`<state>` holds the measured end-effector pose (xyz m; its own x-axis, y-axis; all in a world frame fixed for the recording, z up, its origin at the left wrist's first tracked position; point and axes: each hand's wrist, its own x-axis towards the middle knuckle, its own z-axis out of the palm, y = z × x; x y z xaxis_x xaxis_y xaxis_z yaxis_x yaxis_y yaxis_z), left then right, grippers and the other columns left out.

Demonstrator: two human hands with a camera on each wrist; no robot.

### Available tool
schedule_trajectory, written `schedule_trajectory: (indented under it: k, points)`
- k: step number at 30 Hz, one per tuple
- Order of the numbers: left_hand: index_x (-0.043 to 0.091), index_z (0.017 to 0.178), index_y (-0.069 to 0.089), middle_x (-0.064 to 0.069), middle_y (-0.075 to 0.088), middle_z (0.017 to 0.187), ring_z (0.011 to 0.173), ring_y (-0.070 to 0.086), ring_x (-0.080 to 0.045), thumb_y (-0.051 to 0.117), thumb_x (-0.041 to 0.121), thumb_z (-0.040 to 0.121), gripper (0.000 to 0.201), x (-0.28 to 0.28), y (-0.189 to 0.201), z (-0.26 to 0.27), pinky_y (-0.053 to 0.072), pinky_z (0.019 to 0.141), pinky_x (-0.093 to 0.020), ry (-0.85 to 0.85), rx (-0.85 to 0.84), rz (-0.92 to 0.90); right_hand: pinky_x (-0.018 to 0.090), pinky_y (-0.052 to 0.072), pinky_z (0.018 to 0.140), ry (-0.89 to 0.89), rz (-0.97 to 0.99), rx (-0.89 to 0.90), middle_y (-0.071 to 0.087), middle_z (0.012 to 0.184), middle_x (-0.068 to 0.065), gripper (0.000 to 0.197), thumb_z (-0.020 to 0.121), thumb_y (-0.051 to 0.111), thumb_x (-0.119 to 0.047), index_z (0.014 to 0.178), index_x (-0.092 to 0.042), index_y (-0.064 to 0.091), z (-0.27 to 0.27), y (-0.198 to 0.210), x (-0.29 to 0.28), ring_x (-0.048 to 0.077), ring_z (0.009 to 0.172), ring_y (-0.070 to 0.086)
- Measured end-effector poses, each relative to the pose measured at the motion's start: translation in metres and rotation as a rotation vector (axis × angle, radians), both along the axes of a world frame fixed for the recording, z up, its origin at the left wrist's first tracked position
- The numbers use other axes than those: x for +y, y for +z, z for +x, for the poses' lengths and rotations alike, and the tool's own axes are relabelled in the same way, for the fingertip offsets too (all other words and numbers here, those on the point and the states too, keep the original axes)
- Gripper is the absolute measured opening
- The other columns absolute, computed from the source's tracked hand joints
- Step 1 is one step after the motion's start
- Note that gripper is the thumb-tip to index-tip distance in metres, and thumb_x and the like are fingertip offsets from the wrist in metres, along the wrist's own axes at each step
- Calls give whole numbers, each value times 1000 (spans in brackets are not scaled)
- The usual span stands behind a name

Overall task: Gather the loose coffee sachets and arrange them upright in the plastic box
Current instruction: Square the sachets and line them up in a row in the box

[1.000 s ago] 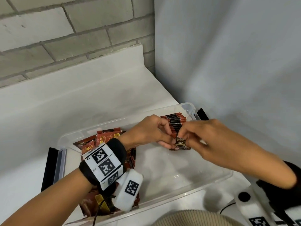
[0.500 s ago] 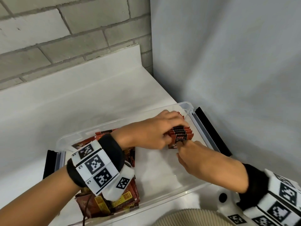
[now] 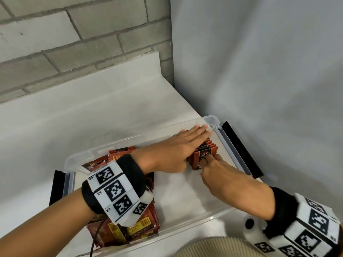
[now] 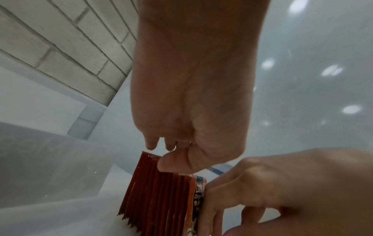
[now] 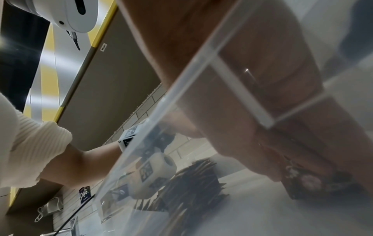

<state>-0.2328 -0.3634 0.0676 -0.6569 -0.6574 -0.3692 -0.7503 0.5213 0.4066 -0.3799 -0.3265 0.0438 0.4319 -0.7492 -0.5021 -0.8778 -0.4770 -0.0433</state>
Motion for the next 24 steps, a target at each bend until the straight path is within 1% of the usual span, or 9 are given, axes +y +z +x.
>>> schedule_trajectory:
  k: [3,5,7,9,12,16,20,22,24]
  points:
    - [16,152,-7,1,-12,161,147,-12,-11,37,-15,80,90,-4,-2,-3,0,120,-30,-20,-37,-39,37,45,99,-5,3,-8,39,134,16,41,99,44,-8,139,-2,36,0,-2,0,29,123,38]
    - [14,154,5,-2,-2,162,146,2,-18,43,-13,81,86,-8,-3,-5,15,118,-34,-70,-98,-183,36,45,98,-14,2,-29,39,134,16,42,99,44,-8,139,-3,36,0,-3,0,28,121,40]
    - [11,150,22,-4,14,159,134,20,-25,45,-11,84,73,-12,-1,-9,31,108,-36,-115,-127,-362,35,46,97,-19,0,-50,40,133,15,42,99,45,-10,139,-3,36,0,-4,0,27,119,43]
    - [10,142,34,-5,25,152,124,28,-26,45,-8,88,58,-16,3,-14,38,99,-36,-172,-178,-501,34,46,98,-17,0,-60,40,133,15,42,99,46,-10,139,-3,36,0,-4,0,27,120,43]
    - [14,140,35,-5,25,147,123,28,-26,53,-3,90,56,-24,5,-18,38,94,-32,-215,-293,-623,35,46,99,-9,-2,-64,39,136,15,44,99,45,-10,141,-3,34,0,-4,1,27,122,43]
    - [19,141,34,-7,21,148,127,27,-28,61,2,89,62,-32,5,-17,37,94,-32,-247,-376,-684,34,45,100,-4,-4,-64,38,138,15,46,99,46,-11,143,-4,31,-1,-3,1,26,123,43]
    - [21,139,37,-7,26,146,125,31,-29,67,5,85,64,-36,2,-14,39,93,-34,-261,-376,-716,35,45,100,-3,7,-42,38,138,16,45,100,45,-10,142,-3,32,1,-4,0,28,124,41]
    - [21,138,42,-8,34,141,120,37,-30,70,4,82,65,-39,2,-11,43,90,-38,-254,-340,-735,35,45,99,3,6,-31,37,138,16,44,100,45,-10,141,-2,33,1,-4,-1,28,125,41]
    - [21,135,46,-9,38,134,115,39,-31,73,6,78,64,-42,3,-9,43,88,-39,-256,-317,-719,35,46,98,6,0,-32,38,137,16,44,100,45,-11,141,-2,33,1,-4,-1,28,124,42]
